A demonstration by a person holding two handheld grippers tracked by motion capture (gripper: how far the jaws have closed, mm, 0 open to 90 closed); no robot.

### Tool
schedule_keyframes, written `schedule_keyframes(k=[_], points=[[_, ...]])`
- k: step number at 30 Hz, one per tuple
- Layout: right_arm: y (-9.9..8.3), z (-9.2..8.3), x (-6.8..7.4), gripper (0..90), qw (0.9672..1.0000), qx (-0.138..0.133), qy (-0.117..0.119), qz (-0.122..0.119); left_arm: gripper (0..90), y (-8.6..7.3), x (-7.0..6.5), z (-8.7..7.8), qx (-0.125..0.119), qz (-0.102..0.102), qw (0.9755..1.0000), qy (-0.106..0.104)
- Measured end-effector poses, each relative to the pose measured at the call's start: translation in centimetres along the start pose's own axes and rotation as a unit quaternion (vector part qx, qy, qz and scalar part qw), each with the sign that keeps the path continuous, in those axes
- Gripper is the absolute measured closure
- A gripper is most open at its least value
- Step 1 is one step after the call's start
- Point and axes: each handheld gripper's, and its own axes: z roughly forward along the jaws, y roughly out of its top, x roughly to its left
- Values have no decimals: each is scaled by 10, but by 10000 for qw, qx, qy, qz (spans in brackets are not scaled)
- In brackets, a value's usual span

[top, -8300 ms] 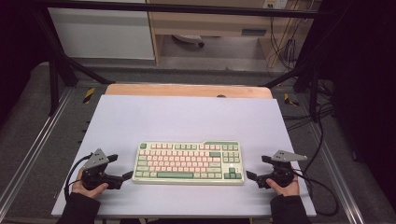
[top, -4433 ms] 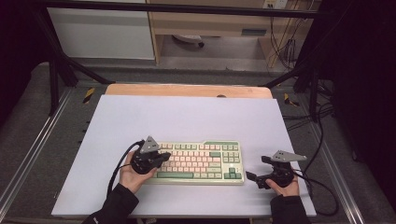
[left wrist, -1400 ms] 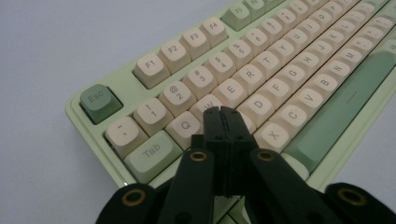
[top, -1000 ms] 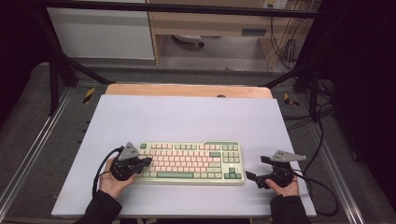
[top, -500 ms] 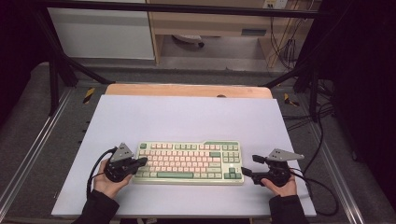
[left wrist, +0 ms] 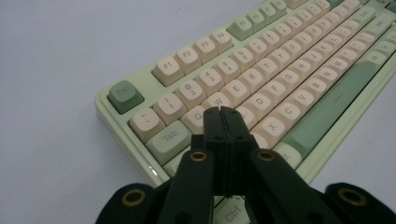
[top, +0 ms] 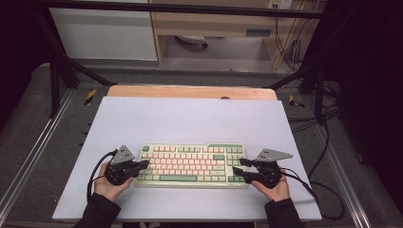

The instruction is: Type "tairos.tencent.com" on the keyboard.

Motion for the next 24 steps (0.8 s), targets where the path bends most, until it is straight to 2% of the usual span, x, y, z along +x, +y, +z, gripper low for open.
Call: schedule_keyframes(k=[8,11,15,24], points=[[11,14,12,712,9998,16,187,33,900,-1,0,1,7,-2,10000,-16],[13,17,15,739,9998,-25,198,44,900,0,1,1,-2,-2,10000,-23],[23,26,22,818,9995,-86,305,14,900,0,1,0,-9,0,10000,-20],[30,39,31,876,9992,-58,400,16,900,0,1,0,-12,10,10000,-22]])
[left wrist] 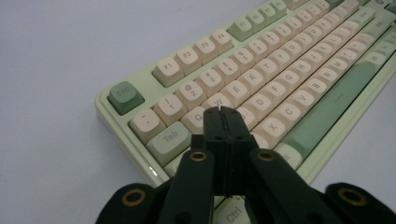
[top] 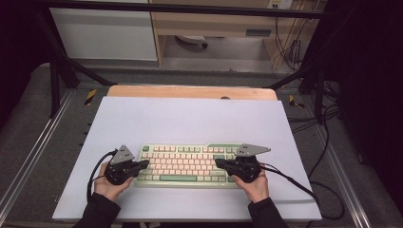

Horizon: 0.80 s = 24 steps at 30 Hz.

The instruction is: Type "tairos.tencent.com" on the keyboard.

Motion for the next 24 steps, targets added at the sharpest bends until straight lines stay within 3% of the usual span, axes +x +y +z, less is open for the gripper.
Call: schedule_keyframes(k=[9,19,24], points=[[9,15,6,900,10000,16,18,40,900,0,0,0,-13,7,10000,0],[17,43,14,900,9999,115,51,30,900,0,0,0,-21,9,10000,-7],[20,57,20,900,9997,218,11,-76,900,0,0,0,-10,15,10000,-13]])
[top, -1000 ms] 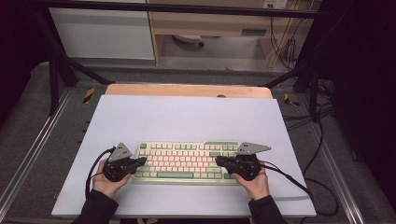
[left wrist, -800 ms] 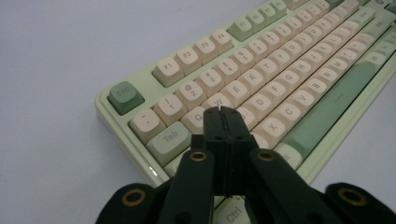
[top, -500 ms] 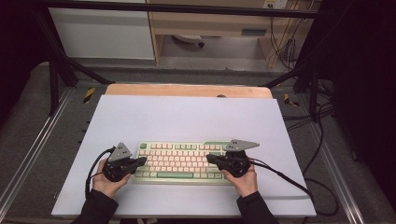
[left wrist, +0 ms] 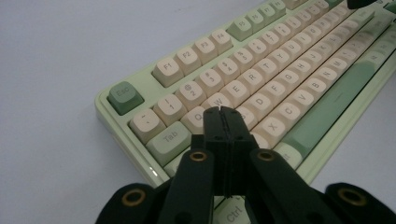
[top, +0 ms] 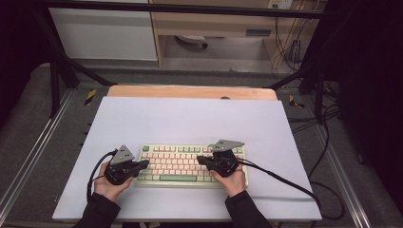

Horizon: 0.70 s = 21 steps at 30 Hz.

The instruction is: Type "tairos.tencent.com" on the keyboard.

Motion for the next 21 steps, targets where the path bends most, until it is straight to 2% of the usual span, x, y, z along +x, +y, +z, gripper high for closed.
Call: schedule_keyframes(k=[3,10,21], points=[[4,10,5,900,9999,91,-53,-104,900,0,0,0,6,-1,10000,1],[6,23,9,900,9995,239,-143,-164,900,0,0,0,-5,0,10000,6],[1,36,6,900,9991,361,-188,-99,900,0,0,0,16,12,10000,11]])
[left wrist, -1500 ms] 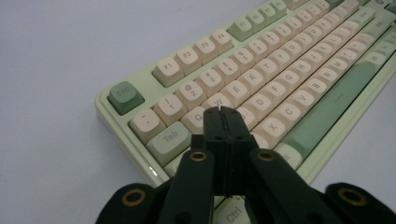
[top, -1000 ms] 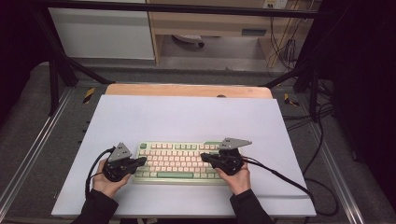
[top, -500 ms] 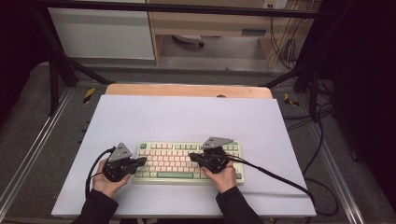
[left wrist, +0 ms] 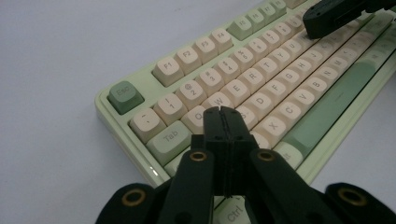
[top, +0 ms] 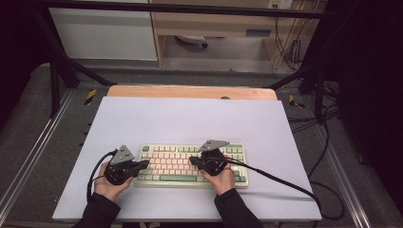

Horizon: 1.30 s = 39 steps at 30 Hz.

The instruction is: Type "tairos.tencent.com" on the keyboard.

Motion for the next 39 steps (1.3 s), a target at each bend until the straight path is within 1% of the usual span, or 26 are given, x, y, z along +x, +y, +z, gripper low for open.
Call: schedule_keyframes(k=[10,13,15,17,20,28,32,39], points=[[-2,4,0,900,10000,93,24,-3,900,0,-1,0,-3,-1,10000,-7],[0,0,1,900,10000,2,21,-51,900,1,-1,0,-16,6,10000,-16],[3,-6,1,900,9999,-106,47,-67,900,1,-2,-1,-26,19,10000,-17],[5,-10,1,900,9998,-148,38,-93,900,2,-3,0,-22,25,10000,-19],[6,-16,1,900,9998,-159,-2,-145,900,2,-4,0,-18,35,10000,-28],[5,-24,1,900,9996,-168,19,-212,900,6,-9,3,-4,61,10000,-45],[2,-28,0,900,9996,-208,64,-166,900,10,-11,6,11,77,10000,-50],[-6,-39,-6,900,9997,-205,49,-93,900,15,-17,12,70,161,9998,-71]])
